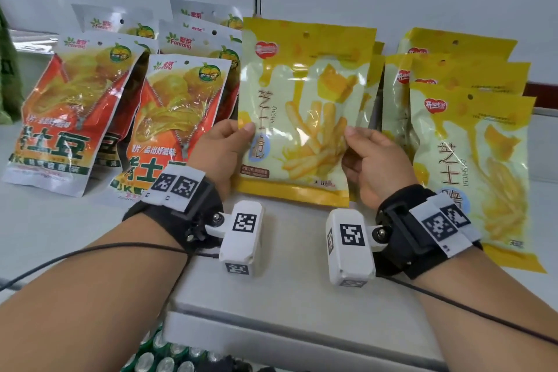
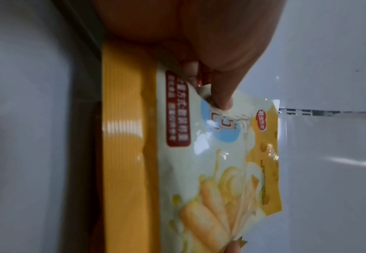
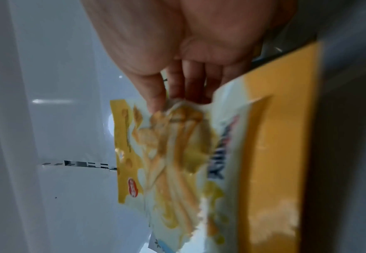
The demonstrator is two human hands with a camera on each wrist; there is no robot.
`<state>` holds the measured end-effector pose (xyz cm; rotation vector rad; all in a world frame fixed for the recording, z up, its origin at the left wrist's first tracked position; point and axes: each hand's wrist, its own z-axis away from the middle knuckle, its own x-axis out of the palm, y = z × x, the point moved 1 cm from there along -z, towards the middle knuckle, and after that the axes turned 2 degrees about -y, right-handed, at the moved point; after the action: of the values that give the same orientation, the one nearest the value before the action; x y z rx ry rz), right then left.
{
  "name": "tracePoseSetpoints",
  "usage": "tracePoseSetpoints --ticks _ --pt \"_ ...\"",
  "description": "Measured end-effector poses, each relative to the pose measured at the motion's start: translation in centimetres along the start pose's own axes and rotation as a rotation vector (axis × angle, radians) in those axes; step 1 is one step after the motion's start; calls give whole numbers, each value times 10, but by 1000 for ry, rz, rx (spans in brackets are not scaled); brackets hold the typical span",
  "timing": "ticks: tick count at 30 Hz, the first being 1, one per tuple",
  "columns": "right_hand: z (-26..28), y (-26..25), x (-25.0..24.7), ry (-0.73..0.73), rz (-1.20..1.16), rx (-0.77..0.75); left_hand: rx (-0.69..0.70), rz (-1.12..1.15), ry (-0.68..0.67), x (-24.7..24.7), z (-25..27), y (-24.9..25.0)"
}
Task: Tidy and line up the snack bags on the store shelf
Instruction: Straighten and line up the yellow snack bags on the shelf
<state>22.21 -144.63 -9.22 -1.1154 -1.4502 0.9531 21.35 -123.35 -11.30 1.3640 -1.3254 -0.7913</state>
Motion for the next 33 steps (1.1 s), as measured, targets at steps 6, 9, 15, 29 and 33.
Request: tracePoseSetpoints --ticks 6,9,15,29,33 --pt "2 3 3 -58 97 49 -21 47 44 -2 0 3" --pt "1 -1 -1 61 269 -79 -9 51 13 4 4 4" --pt "4 -6 -3 129 548 -262 51 -8 32 10 8 9" --pt "5 -2 1 -74 322 5 76 -108 48 6 16 12" --pt "4 -3 -2 9 249 -6 -49 -10 -173 10 18 8"
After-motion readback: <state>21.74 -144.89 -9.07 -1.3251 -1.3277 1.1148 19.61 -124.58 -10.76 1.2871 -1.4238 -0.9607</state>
